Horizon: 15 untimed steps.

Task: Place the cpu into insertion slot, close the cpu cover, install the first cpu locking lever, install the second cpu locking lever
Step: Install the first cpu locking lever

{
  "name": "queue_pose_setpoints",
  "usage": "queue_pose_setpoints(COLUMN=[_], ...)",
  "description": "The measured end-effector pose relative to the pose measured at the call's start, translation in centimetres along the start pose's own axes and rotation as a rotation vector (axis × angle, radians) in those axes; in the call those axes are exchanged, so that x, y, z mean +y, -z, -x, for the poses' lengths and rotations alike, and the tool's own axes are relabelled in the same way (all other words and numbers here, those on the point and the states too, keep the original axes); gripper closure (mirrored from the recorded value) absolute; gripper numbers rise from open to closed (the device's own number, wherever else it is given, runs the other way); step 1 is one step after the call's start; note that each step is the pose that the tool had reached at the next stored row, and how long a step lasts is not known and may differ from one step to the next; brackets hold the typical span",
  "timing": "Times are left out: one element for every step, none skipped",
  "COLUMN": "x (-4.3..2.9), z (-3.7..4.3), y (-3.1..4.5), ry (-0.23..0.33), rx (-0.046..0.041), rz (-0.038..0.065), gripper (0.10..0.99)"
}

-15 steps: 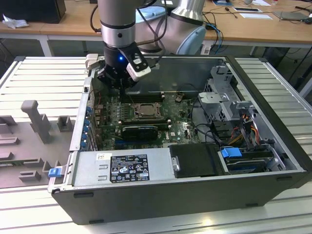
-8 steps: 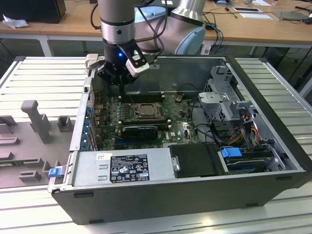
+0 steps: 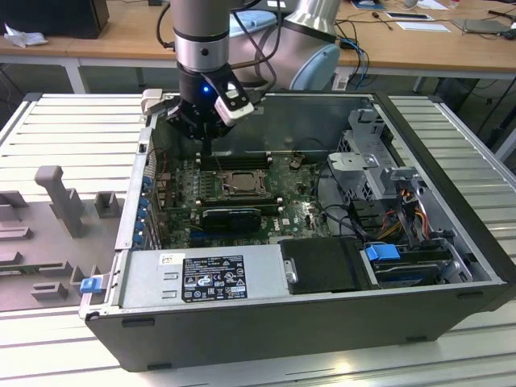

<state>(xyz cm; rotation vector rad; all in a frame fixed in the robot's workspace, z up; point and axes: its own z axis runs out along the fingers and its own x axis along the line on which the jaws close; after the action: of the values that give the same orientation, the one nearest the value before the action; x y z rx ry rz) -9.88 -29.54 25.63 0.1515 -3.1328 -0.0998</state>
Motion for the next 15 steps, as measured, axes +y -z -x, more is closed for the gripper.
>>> queue_pose_setpoints(x=[0.0,-0.02,-0.03,-0.03,-0.03,-0.04,-0.05,-0.06,-0.06,-0.07,-0.08,-0.09,-0.1,-0.11,-0.13], z=[0.06,0.2,0.27,0.31,0.37,0.42,0.47,0.54,0.58,0.7,0.79,0.87,0.94,1.06,1.17], y=[-0.01,-0.01,-0.01,-0.01,-0.01,-0.01,-0.05,-0.07,-0.07,-0.08,-0.08,-0.09,-0.1,-0.1,-0.12], ry=[0.0,0.0,0.0,0.0,0.0,0.0,0.0,0.0,0.0,0.0,0.0,0.0,0.0,0.0,0.0], rx=[-0.0001,-0.0001,0.0,-0.0001,-0.0001,-0.0001,-0.0002,-0.0003,0.0,0.0001,0.0,-0.0001,-0.0001,-0.0001,-0.0001], rz=[0.0,0.0,0.0,0.0,0.0,0.0,0.0,0.0,0.0,0.0,0.0,0.0,0.0,0.0,0.0], gripper=[0.98,0.98,0.98,0.98,0.98,0.98,0.98,0.98,0.98,0.98,0.98,0.98,0.98,0.98,0.98])
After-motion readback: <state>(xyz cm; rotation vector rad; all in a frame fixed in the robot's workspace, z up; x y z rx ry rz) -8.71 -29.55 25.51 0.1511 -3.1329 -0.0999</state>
